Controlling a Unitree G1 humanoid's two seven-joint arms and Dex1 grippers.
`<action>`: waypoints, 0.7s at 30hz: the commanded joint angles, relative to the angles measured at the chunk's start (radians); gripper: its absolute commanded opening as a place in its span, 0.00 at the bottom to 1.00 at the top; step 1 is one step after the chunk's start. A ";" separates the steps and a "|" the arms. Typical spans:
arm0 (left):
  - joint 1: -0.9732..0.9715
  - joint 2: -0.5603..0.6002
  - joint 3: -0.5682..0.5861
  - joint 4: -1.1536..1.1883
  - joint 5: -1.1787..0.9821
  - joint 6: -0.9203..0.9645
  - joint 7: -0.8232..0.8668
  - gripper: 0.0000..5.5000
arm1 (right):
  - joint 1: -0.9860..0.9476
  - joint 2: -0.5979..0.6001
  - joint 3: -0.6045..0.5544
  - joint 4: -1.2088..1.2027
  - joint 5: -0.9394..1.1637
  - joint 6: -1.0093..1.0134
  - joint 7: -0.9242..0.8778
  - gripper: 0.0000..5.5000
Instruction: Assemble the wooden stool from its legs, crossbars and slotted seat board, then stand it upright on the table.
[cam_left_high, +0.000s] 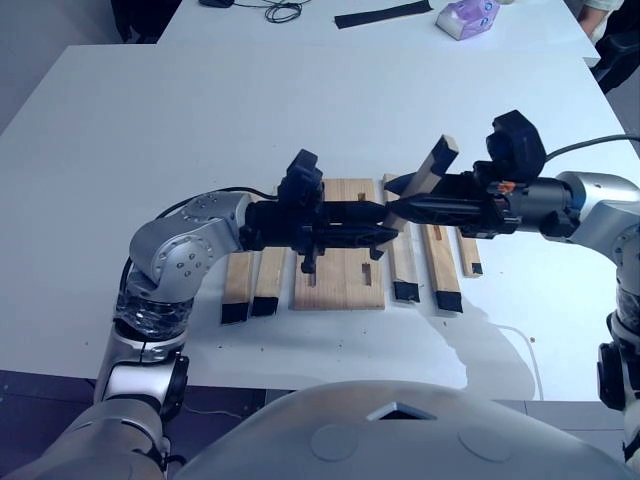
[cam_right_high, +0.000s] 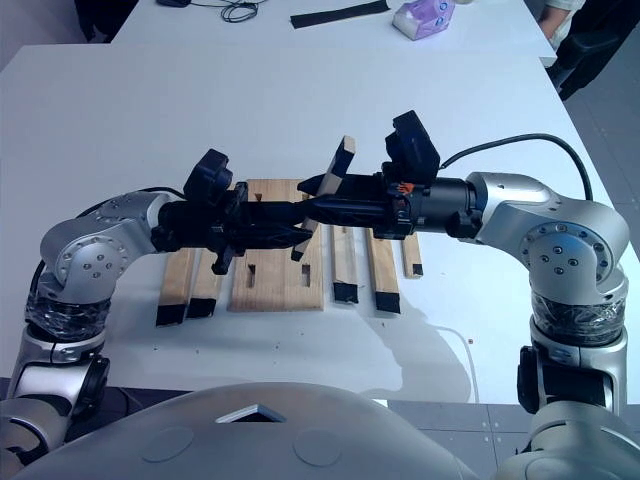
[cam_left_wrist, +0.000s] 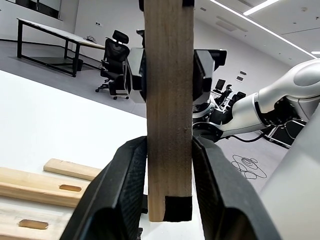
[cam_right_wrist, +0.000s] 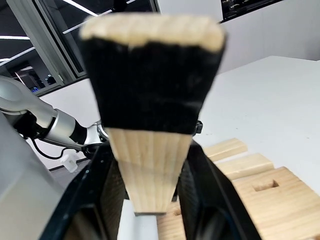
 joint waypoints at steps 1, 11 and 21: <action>-0.022 -0.001 0.013 0.034 0.023 -0.015 0.014 0.24 | 0.015 -0.031 0.004 -0.012 -0.046 -0.014 0.022 0.24; -0.037 -0.023 0.016 0.049 0.061 -0.038 0.028 0.24 | 0.025 -0.030 0.022 -0.016 -0.092 -0.034 0.033 0.24; 0.042 0.090 -0.172 0.123 0.437 -0.346 -0.090 0.49 | 0.011 -0.047 0.038 -0.019 -0.234 -0.119 0.030 0.24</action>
